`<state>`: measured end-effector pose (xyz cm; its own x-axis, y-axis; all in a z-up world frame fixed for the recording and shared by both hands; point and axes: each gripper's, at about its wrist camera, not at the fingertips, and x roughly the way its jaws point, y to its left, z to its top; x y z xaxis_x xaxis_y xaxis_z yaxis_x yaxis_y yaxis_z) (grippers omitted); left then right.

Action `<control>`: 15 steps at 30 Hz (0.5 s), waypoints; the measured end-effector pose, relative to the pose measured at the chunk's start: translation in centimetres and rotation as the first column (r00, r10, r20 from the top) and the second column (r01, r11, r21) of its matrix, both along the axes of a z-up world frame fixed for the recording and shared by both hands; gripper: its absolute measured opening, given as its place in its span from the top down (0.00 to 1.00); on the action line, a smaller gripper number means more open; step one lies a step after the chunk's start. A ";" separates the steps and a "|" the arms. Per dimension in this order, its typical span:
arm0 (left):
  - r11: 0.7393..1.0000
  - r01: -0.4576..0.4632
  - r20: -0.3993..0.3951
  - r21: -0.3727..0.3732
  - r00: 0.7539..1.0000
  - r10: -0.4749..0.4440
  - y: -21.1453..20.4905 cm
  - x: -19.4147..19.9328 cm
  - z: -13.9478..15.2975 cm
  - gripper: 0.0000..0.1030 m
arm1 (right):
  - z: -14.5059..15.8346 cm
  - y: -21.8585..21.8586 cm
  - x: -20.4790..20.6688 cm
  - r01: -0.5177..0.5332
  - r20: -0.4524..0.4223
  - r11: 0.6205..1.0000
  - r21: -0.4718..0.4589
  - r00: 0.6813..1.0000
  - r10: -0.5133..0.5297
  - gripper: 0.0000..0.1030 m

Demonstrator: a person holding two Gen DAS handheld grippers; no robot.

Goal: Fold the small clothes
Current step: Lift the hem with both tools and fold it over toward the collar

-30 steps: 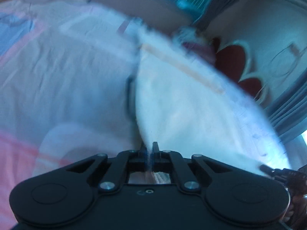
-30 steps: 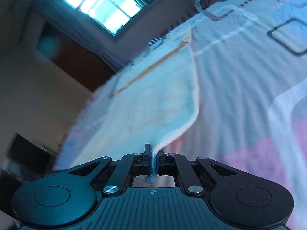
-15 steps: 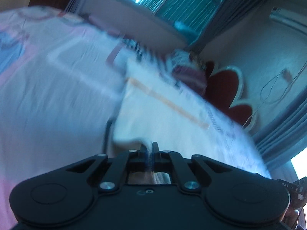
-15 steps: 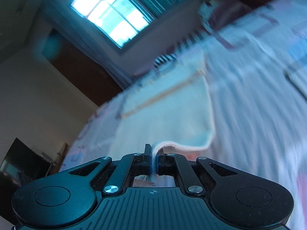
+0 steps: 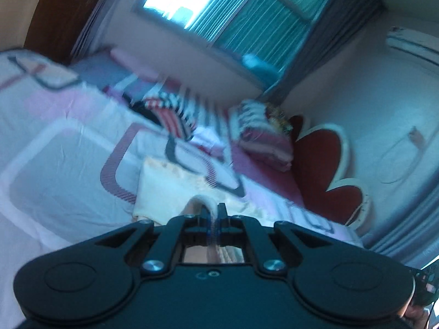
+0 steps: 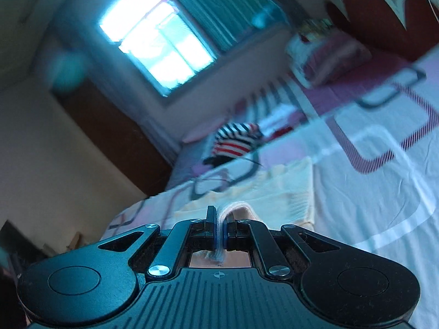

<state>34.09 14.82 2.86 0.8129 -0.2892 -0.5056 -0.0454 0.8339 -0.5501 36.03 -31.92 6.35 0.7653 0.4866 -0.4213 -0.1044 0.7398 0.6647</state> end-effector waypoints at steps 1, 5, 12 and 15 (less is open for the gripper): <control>1.000 0.002 -0.023 0.009 1.000 -0.002 -0.1 1.4 -0.7 0.98 | -1.0 -0.1 1.6 0.002 -0.019 1.000 0.006 1.000 -0.002 0.97; 0.999 0.017 -0.076 0.038 0.997 -0.014 0.0 6.3 -3.3 0.98 | -5.0 -0.8 7.2 0.002 -0.084 1.000 0.014 0.996 -0.001 0.97; 0.998 0.017 -0.152 0.062 0.988 -0.007 0.6 14.2 -7.1 0.98 | -10.5 -2.0 14.6 0.044 -0.173 0.997 0.067 0.984 -0.031 0.97; 0.997 0.035 -0.184 0.068 0.983 -0.022 0.5 17.4 -8.9 0.96 | -12.5 -2.3 17.7 0.061 -0.212 0.995 0.076 0.976 -0.043 0.97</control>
